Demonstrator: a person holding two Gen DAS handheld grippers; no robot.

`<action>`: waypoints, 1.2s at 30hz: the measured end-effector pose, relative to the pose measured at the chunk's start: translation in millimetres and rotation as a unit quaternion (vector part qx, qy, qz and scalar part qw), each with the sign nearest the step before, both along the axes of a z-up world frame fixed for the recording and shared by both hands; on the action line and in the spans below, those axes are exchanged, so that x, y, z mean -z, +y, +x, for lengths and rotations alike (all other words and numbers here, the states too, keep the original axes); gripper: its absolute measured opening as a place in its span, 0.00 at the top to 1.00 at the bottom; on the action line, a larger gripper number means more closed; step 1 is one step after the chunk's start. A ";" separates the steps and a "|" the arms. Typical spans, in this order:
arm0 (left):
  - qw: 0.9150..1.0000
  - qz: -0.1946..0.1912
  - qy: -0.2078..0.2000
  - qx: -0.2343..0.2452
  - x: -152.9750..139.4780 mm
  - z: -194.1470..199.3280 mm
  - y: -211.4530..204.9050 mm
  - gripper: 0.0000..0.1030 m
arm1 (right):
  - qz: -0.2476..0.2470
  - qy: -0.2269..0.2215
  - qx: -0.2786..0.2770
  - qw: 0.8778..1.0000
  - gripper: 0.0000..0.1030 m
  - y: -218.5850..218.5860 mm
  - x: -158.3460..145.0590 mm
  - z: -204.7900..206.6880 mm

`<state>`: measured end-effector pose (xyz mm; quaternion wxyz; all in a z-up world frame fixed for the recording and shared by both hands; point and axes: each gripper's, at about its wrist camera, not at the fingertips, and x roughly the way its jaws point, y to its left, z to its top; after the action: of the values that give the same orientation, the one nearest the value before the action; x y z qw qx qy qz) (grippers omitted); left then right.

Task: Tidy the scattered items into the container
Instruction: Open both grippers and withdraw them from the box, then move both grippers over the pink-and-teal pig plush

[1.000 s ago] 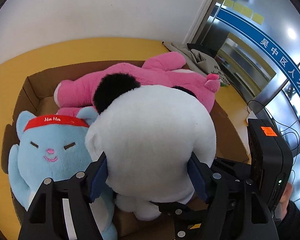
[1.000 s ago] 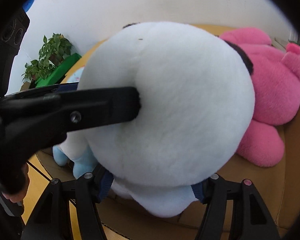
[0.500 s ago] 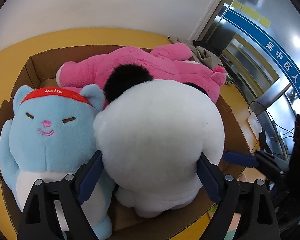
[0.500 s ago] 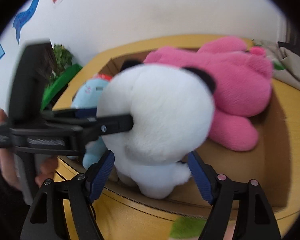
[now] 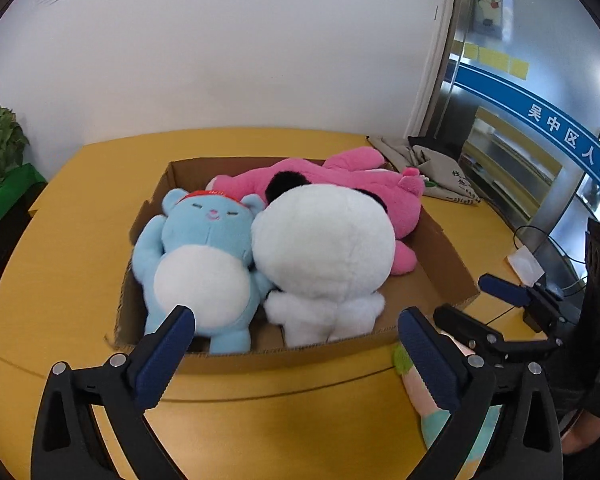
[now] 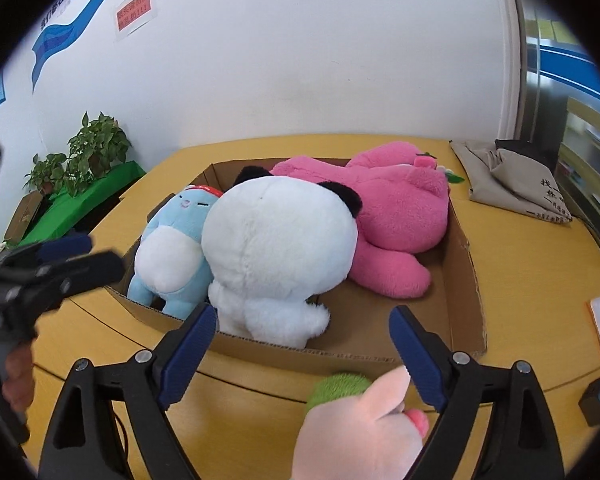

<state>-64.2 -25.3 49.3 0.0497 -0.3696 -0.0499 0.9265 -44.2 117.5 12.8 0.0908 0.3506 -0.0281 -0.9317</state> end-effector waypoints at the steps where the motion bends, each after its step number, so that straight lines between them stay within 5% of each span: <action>1: 1.000 -0.003 0.001 -0.011 0.9 11.7 0.3 0.00 | 0.000 0.003 0.003 1.000 0.12 -1.4 -1.6 4.8; 10: 0.999 -0.009 0.024 -0.037 11.4 75.4 14.4 0.00 | 0.022 0.012 0.017 1.000 0.10 -3.3 -10.7 38.7; 26: 0.997 -0.009 0.053 -0.056 5.1 87.2 19.2 0.00 | 0.026 0.031 0.032 0.999 0.09 -1.7 -21.1 48.9; 28: 0.997 -0.012 0.053 -0.055 5.0 87.9 20.4 0.00 | 0.021 0.033 0.031 0.999 0.00 -1.7 -21.2 50.1; 36: 0.997 -0.016 0.055 -0.058 3.5 91.5 23.1 0.00 | 0.027 0.037 0.025 0.999 0.00 -6.5 -21.5 53.9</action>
<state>27.3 -2.3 45.8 -0.0077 -0.3149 -0.0539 0.9476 9.7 110.9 34.3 0.0588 0.3178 -0.0080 -0.9463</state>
